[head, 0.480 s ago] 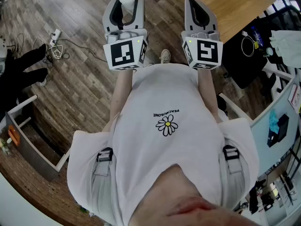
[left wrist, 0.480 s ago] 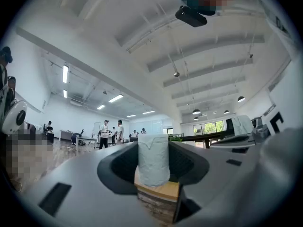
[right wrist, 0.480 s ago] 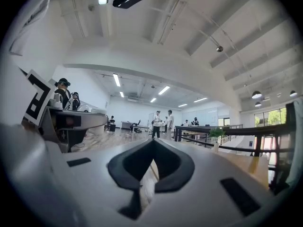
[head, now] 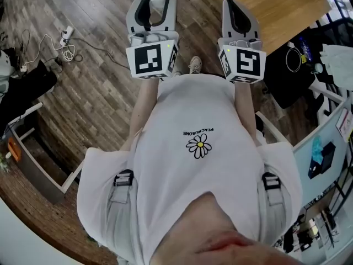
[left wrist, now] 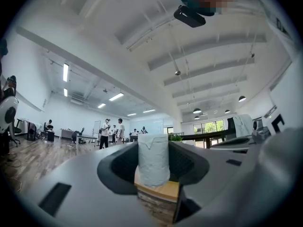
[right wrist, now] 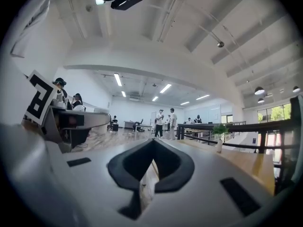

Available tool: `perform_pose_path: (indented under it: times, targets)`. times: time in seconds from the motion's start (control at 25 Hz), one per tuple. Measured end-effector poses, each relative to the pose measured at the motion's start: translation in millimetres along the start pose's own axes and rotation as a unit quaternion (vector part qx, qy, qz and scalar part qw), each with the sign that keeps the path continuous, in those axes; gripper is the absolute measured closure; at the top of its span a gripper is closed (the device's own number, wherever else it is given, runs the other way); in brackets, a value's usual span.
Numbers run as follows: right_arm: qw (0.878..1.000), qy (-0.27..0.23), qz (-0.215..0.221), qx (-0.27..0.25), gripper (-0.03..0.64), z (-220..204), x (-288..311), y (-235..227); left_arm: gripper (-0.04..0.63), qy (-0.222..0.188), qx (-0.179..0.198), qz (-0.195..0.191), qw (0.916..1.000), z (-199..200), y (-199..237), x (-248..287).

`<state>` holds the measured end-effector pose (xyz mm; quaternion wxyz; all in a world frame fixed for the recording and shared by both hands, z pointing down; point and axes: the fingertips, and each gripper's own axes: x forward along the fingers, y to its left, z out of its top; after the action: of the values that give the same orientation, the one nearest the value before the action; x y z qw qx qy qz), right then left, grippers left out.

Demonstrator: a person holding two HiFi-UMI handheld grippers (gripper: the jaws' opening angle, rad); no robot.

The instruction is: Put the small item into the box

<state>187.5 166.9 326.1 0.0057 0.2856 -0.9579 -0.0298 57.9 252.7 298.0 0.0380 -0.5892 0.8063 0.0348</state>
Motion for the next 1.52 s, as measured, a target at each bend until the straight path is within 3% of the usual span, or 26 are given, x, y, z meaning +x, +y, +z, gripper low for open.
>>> perform_pose_path:
  times: [0.24, 0.56, 0.8, 1.16, 1.52]
  targets:
    - [1.000, -0.009, 0.012, 0.003, 0.612, -7.0, 8.1, -7.3, 0.399, 0.004, 0.014, 0.001, 0.9999, -5.7, -0.8, 13.4]
    - [0.999, -0.008, 0.037, 0.008, 0.612, -14.3, 21.6, -3.8, 0.399, -0.006, -0.008, 0.026, 0.9996, -8.6, 16.8, 20.6]
    - [0.999, -0.007, 0.036, 0.000, 0.612, -16.5, 56.1, -14.7, 0.399, -0.016, -0.019, 0.023, 0.9994, -14.2, 32.9, 59.7]
    - [1.000, -0.003, 0.015, 0.000, 0.611, -15.2, 176.3, -27.3, 0.399, -0.016, -0.030, 0.000, 0.9994, -31.0, 100.4, 166.0]
    - [1.000, 0.002, -0.016, 0.017, 0.611, 3.8, 329.7, -27.1, 0.399, 0.002, -0.033, -0.056, 0.9979, -40.4, 187.5, 296.1]
